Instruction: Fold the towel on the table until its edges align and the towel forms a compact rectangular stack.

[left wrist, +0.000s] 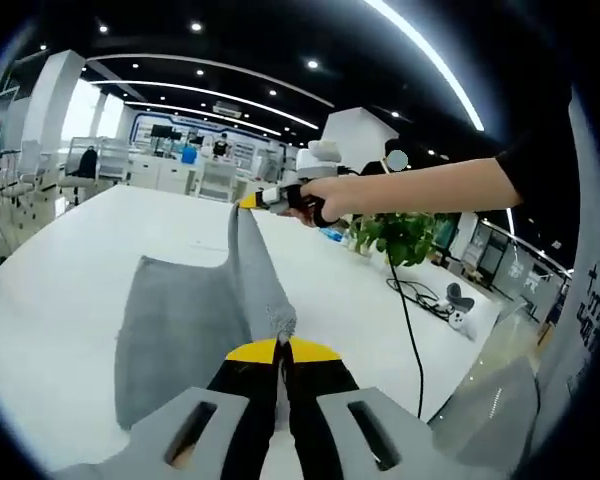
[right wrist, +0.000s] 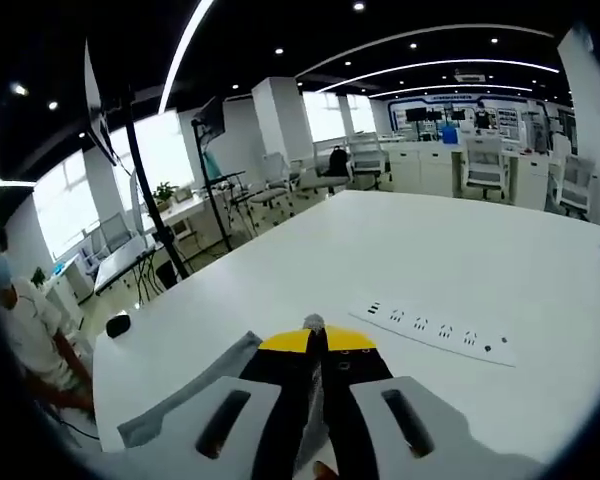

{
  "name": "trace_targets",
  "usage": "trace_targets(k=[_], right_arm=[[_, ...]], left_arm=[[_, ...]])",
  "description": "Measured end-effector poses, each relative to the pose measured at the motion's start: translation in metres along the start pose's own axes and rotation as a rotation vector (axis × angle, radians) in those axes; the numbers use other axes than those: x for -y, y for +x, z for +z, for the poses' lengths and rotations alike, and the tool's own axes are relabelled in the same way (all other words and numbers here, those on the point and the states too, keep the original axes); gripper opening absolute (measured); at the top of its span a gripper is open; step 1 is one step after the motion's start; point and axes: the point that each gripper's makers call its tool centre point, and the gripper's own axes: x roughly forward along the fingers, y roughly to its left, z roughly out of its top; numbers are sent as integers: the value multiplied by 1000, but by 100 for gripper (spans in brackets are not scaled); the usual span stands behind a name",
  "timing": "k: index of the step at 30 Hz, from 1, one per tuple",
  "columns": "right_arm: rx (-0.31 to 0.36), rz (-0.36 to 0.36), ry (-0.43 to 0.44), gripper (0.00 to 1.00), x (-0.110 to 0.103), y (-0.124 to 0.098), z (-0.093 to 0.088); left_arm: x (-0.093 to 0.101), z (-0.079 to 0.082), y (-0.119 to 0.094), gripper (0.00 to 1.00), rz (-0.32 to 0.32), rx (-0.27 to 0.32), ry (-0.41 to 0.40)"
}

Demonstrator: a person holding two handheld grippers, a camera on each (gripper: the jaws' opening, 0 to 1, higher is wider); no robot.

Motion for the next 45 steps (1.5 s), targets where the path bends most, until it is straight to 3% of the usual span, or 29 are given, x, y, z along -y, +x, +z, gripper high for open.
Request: trace_targets(k=[8,26,28,45], right_arm=[[10,25,-9,0,-15,20,6],[-4,79,-20,0,-52,43,1],[-8,87,-27,1,-55,47,0],[-69,124,-51,1,-69,86,-28]], left_arm=[[-17,0,-12,2,47,26,-9],[-54,-14,-28,2,156,6,-67],[-59,-24,-28,2,178,-26,-67],[-84,-58,-28,2,237,-71,-131]])
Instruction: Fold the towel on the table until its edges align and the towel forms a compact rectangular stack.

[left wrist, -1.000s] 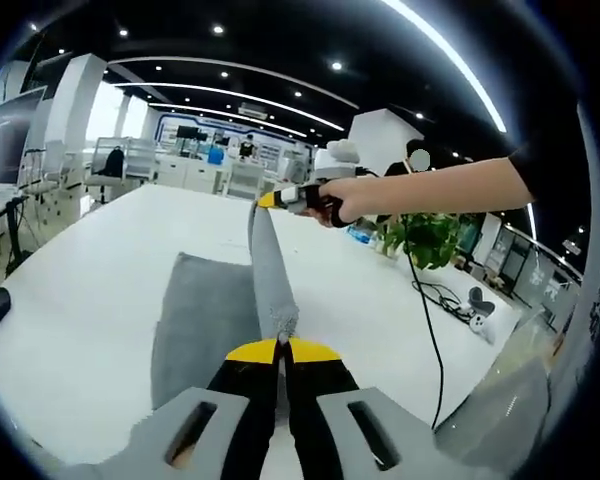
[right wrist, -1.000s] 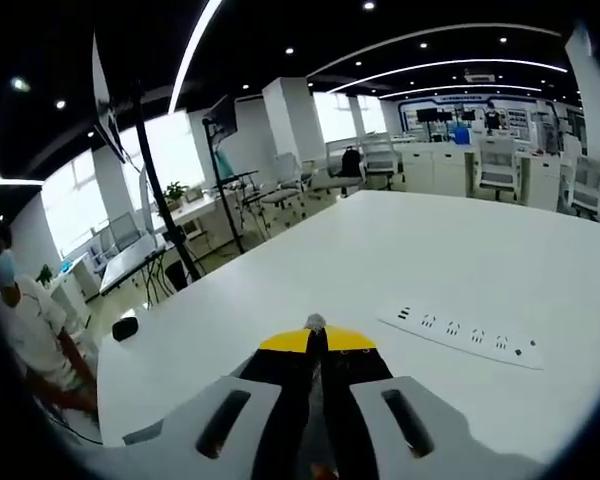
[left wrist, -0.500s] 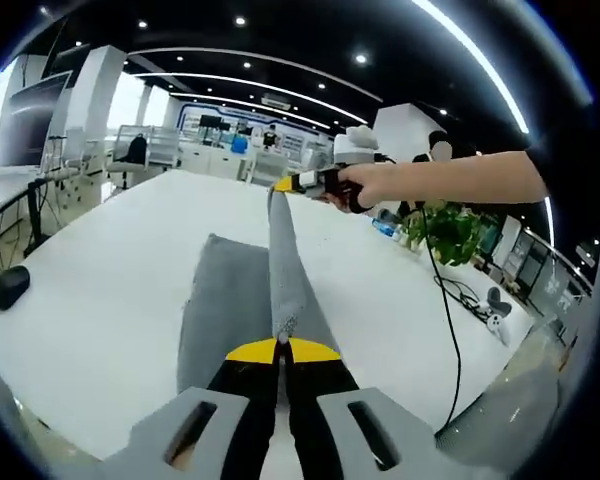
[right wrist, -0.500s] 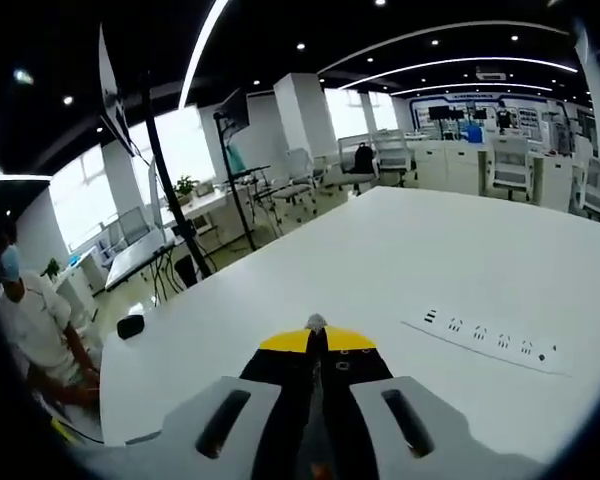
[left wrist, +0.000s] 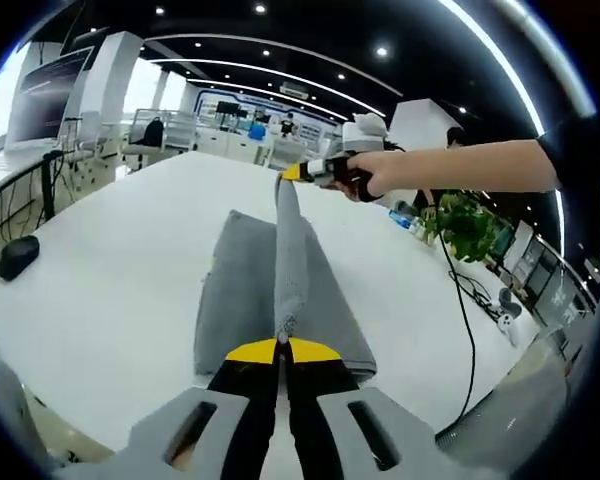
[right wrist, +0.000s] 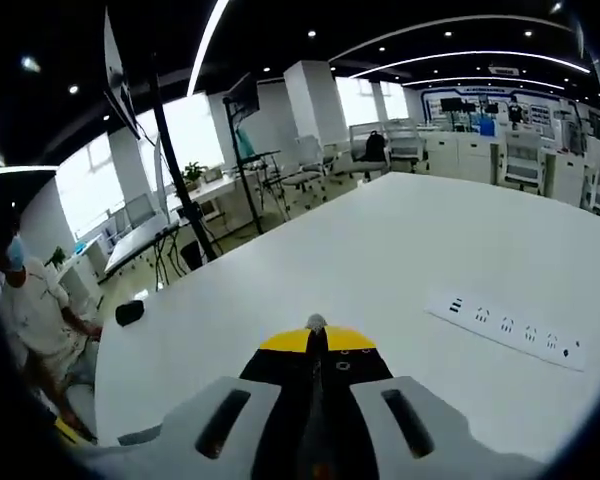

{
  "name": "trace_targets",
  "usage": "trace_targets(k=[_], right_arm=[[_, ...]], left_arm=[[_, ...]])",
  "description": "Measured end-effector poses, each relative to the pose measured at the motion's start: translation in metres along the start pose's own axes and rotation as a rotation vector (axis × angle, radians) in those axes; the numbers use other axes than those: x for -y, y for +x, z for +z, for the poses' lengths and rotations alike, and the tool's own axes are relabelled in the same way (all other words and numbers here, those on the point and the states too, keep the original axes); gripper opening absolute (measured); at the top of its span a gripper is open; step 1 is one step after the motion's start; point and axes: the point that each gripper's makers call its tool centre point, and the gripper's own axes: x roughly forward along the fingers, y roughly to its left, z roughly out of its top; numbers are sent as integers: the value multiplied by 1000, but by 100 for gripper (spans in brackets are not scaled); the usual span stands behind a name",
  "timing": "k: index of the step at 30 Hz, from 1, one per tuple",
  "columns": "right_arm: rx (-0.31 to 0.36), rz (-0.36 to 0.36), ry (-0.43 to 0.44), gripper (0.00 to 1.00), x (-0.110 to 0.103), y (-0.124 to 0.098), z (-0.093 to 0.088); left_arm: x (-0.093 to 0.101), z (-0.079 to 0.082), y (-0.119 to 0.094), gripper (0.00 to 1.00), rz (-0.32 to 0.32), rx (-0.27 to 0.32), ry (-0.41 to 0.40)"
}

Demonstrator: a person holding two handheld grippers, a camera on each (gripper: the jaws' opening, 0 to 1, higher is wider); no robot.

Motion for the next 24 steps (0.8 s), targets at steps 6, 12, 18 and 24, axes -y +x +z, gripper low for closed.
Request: trace_targets(k=[6,12,18,24], right_arm=[[-11,4,8,1,-6,18,-5],[-13,11,30,1,-7,35,-15],[-28,6,46,1,-7,48,-19],[-30,13,85,1,-6,59,-28]], left_arm=[[-10,-3,1,2,29,-1,-39],[-26,-5,1,2,93,7,-93],[-40,-13,8,2,113,9,-156],[-53,-26,12,2,143,14,-239]])
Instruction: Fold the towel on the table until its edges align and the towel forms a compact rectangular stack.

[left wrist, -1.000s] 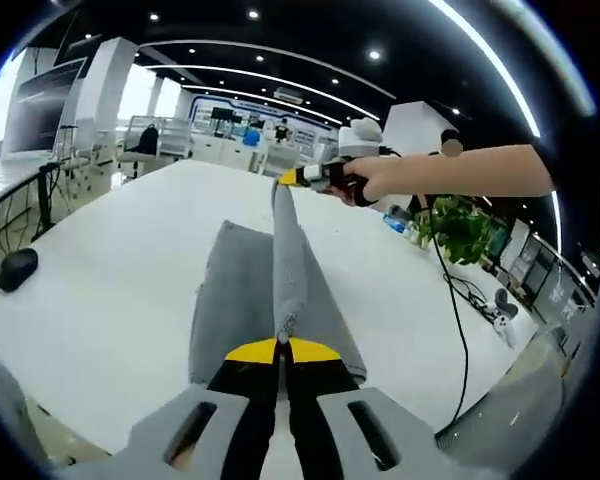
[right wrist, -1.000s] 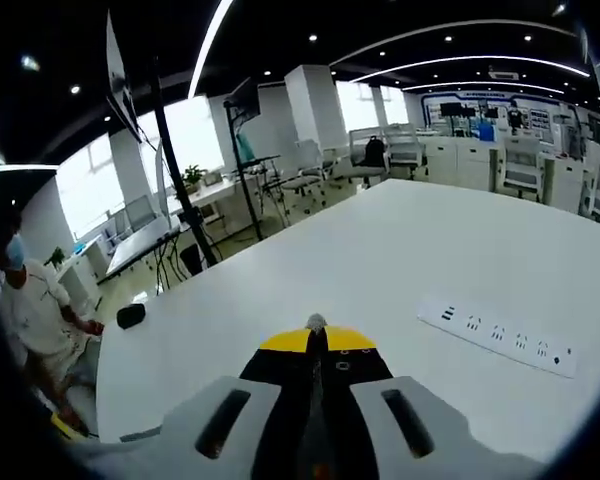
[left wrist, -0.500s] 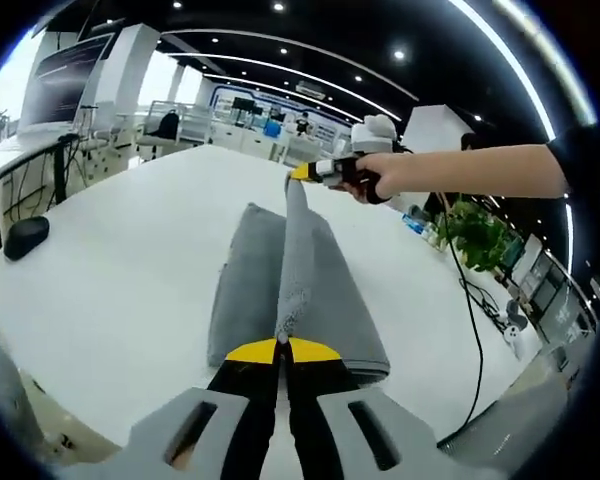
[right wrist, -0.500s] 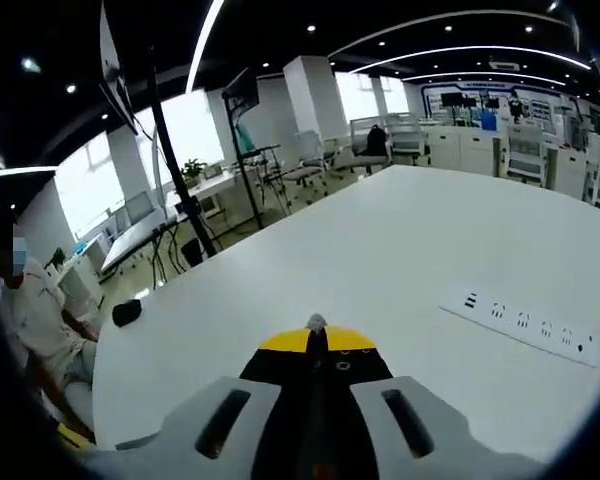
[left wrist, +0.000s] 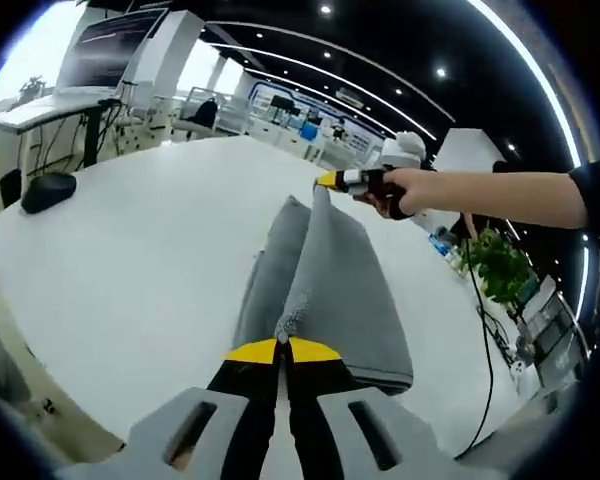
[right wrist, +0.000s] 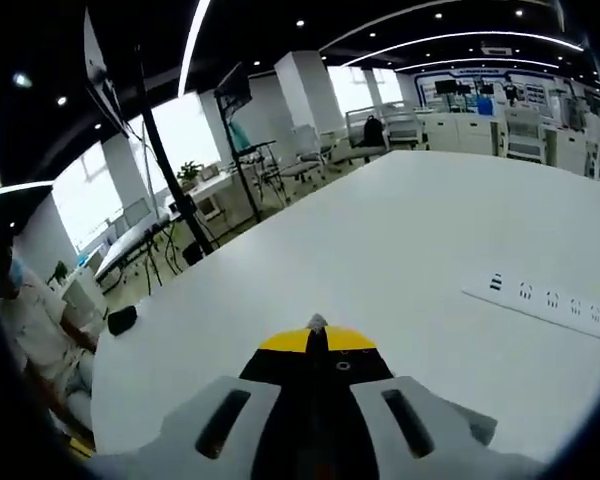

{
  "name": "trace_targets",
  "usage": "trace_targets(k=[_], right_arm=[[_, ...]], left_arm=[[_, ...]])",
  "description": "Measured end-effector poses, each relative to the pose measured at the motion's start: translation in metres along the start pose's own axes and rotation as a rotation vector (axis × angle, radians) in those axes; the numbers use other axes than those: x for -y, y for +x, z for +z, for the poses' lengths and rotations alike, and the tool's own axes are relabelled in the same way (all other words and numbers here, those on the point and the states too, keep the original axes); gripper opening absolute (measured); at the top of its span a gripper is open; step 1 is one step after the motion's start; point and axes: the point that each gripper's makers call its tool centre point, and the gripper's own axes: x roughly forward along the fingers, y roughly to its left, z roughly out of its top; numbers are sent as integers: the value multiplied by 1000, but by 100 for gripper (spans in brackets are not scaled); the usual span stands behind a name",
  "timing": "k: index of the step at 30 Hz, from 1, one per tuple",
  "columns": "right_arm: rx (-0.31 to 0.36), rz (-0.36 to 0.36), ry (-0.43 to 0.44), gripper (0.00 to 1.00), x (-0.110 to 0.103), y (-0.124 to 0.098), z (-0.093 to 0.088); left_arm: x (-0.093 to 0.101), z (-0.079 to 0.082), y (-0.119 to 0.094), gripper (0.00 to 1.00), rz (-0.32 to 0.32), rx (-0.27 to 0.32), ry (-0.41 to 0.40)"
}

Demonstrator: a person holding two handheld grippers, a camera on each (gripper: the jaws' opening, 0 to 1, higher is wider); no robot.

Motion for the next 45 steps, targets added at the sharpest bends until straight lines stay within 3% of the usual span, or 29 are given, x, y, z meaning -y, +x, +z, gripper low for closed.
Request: trace_targets(k=[10,12,21,27,34,36,38,40,45], right_arm=[[-10,3,23,1,-3,14,-12],[-23,-1,9,1,2,20,-18],[-45,1,-12,1,3,36,-34],[-47,7,-44,1,3,41,-37],[-90,82,-81,5,0,44,-34],[-88,81,-126,10,-1,39,-28],[-78,86,-98,15,-1,37,-28],[-71,90,-95,15,-2,30,-22],[-72,73,-79,19,3,12,-20]], left_arm=[[-11,-10,6,2,34,-46,-45],[-17,-20,5,2,69,-108,-35],[-20,-19,11,2,65,-99,-25],[-24,-24,17,1,64,-134,28],[-20,-20,17,2,56,-178,39],[-19,-13,16,8,48,-186,54],[-9,-6,16,23,-19,-181,42],[-3,-6,14,34,-59,-222,61],[0,9,16,41,-66,-219,120]])
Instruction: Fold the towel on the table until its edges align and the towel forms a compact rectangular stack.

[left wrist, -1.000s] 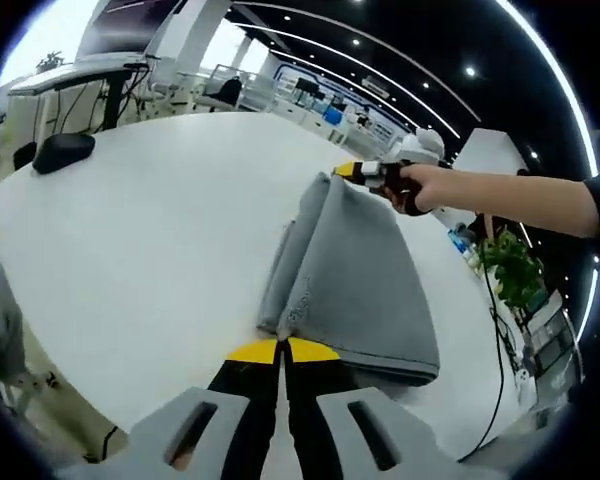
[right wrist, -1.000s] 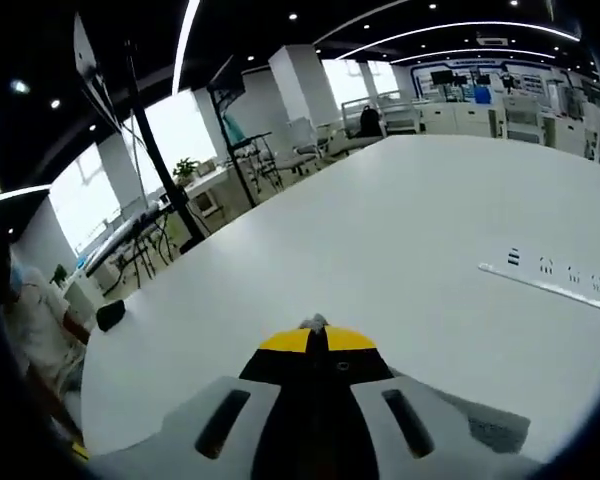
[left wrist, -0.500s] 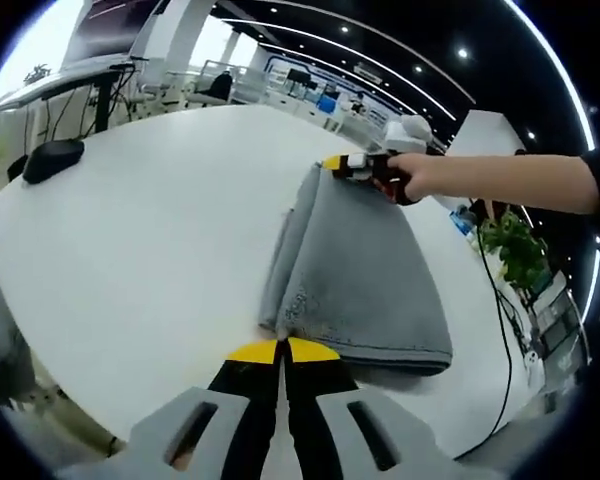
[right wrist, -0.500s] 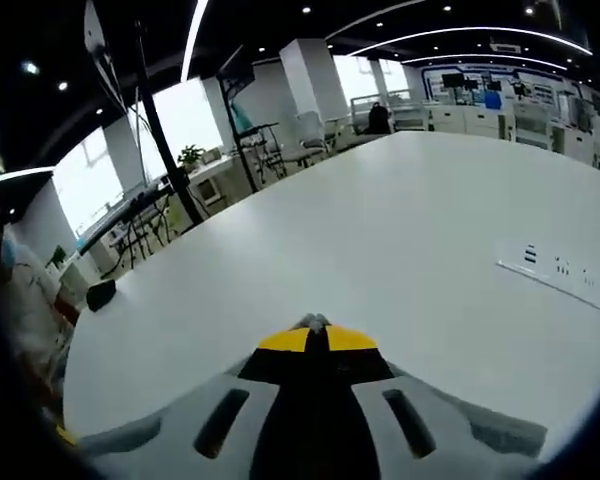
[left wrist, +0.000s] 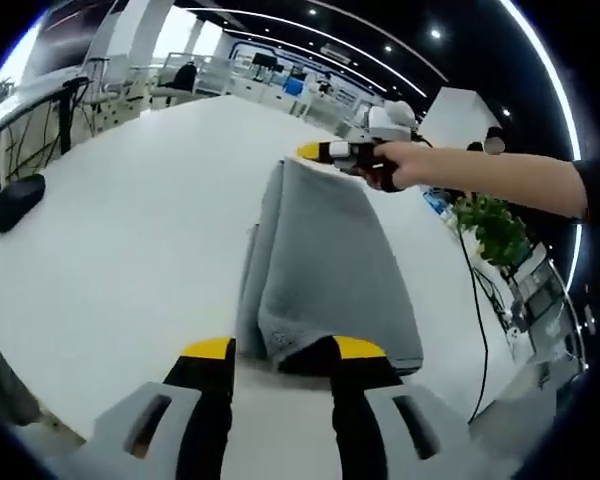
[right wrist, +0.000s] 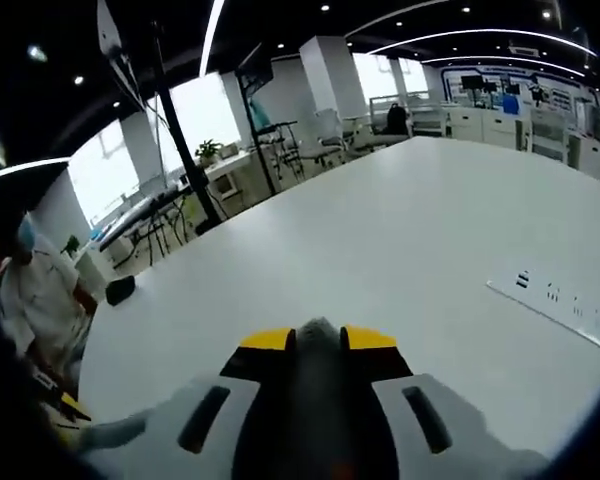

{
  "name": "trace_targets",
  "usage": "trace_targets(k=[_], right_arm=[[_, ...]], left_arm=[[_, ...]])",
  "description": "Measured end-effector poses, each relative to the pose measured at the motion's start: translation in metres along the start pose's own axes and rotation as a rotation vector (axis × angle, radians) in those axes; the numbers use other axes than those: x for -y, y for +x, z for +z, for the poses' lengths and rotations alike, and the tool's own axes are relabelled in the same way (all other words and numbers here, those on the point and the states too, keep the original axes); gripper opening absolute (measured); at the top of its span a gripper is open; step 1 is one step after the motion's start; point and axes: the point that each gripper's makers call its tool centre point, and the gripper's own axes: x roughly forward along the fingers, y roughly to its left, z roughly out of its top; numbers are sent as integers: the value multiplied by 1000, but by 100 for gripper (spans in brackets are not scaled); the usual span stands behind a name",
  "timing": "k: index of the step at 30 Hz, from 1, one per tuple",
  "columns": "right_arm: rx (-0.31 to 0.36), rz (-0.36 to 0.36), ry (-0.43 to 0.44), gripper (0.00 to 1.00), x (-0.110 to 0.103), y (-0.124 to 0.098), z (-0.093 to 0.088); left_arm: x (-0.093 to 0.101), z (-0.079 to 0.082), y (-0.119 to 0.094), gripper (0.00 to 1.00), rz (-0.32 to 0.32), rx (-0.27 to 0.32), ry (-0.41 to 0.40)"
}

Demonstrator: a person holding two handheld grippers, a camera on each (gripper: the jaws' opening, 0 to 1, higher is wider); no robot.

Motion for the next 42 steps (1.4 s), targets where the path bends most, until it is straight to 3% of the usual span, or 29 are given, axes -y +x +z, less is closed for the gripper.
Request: trace_targets(k=[2,5,6,10,15,23,35,42], right_arm=[[1,-4,-19,23,-3,-13,-3],[-12,-3,-41,25,-6,-23,-8],[-16,-3,-42,25,-8,-30,-12],[-15,-15,-37,27,-6,-47,-13],[-8,-42,-15,28,0,-74,-27],[-1,-75,24,29,4,-110,-44],[-32,-67,27,31,2,-134,-69],[-69,-46,20,33,-11,-143,-97]], left_arm=[[2,5,1,46,-17,3,4],[19,11,0,55,-90,-20,22],[19,13,0,56,-81,-12,31],[20,19,4,54,-76,0,73],[15,29,16,54,-63,7,94],[6,60,32,48,-61,59,138],[-11,93,66,38,-22,85,182],[-18,96,93,32,0,48,246]])
